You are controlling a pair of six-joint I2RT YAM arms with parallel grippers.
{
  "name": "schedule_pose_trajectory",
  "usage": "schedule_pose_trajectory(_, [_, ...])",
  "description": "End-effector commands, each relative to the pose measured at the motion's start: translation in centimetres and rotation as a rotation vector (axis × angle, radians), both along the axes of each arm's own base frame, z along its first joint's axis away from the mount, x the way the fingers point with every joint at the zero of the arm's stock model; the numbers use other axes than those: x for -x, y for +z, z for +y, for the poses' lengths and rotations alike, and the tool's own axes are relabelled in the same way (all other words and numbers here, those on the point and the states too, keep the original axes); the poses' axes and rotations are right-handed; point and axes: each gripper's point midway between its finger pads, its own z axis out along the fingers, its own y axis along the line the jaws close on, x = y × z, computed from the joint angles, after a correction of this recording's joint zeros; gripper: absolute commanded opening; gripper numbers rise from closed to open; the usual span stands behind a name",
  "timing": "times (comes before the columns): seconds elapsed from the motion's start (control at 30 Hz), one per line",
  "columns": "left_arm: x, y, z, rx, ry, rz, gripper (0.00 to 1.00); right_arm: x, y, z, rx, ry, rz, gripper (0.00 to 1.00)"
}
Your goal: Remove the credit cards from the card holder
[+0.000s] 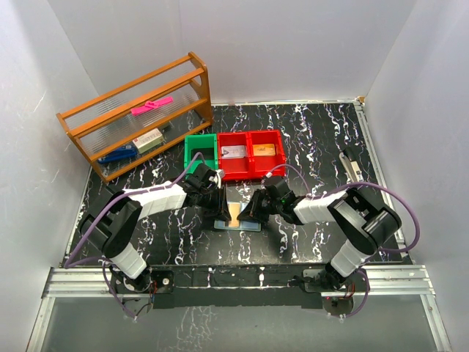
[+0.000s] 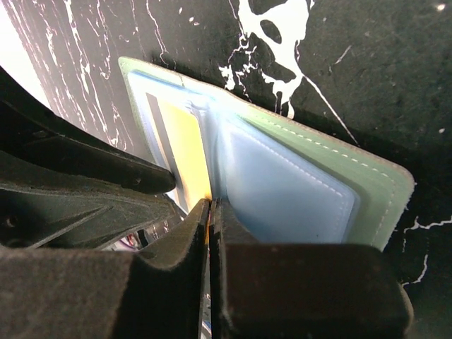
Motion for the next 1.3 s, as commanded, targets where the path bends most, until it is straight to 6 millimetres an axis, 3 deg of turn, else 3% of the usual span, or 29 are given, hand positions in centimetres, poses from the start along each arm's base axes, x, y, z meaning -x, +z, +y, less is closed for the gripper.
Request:
schedule_pose_trajectory(0.0, [1.3, -1.7, 2.5, -0.117, 0.013, 0.023, 0.26, -1.1, 1.9, -0.3, -0.024, -0.024, -0.068, 0.00])
schedule_pose_trajectory(0.23, [1.3, -3.1, 3.1, -0.151, 0.037, 0.036, 0.23, -0.7, 2.0, -2.4, -0.032, -0.026, -0.052, 0.00])
schedule_pose_trajectory(0.5, [1.2, -2.7, 2.9, -0.145, 0.023, 0.029, 0.23, -0.6, 1.8, -2.4, -0.048, -0.020, -0.040, 0.01])
schedule_pose_trajectory(0.7, [1.0, -2.1, 2.4, -0.126, 0.013, 0.022, 0.23, -1.0, 1.9, -1.8, -0.085, -0.039, -0.028, 0.20])
schedule_pose_trajectory(0.83, [1.1, -2.1, 2.3, -0.124, 0.007, 0.025, 0.23, -1.4, 1.3, -1.8, -0.076, -0.057, -0.027, 0.25])
schedule_pose_trajectory(0.9, [1.1, -2.2, 2.3, -0.127, 0.004, 0.026, 0.23, -1.5, 1.2, -1.9, -0.073, -0.063, -0.031, 0.23])
schedule_pose_trajectory(1.07, [1.1, -1.9, 2.3, -0.130, 0.012, 0.017, 0.23, -1.4, 1.1, -2.1, -0.071, -0.068, -0.037, 0.06])
schedule_pose_trajectory(1.27, [-0.6, 1.0, 1.0, -0.064, 0.025, -0.069, 0.31, -0.9, 0.7, -2.8, -0.041, -0.072, -0.038, 0.00])
